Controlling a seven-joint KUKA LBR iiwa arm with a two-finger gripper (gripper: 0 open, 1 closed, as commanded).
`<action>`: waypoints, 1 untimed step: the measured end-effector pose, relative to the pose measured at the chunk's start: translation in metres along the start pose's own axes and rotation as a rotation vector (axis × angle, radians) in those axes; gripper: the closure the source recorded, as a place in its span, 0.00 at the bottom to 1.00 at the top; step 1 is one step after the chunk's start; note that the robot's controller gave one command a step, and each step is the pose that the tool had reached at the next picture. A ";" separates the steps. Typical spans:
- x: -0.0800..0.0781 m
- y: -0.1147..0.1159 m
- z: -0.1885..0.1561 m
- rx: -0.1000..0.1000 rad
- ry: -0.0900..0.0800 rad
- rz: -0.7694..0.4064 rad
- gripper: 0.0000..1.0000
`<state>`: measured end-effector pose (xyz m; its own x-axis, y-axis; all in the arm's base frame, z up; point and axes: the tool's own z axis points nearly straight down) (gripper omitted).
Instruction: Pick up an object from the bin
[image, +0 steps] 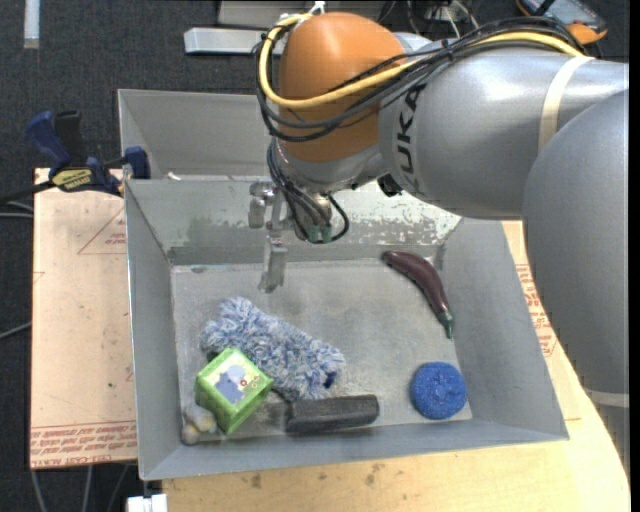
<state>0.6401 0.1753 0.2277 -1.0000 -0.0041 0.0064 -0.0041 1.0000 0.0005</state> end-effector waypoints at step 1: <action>-0.002 -0.001 -0.006 -0.001 -0.008 0.003 0.00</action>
Offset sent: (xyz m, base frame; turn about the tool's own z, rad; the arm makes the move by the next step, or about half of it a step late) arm -0.0188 -0.0215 -0.0738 -0.1358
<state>0.6417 0.1745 0.2332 -1.0000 -0.0015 -0.0017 -0.0015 1.0000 0.0018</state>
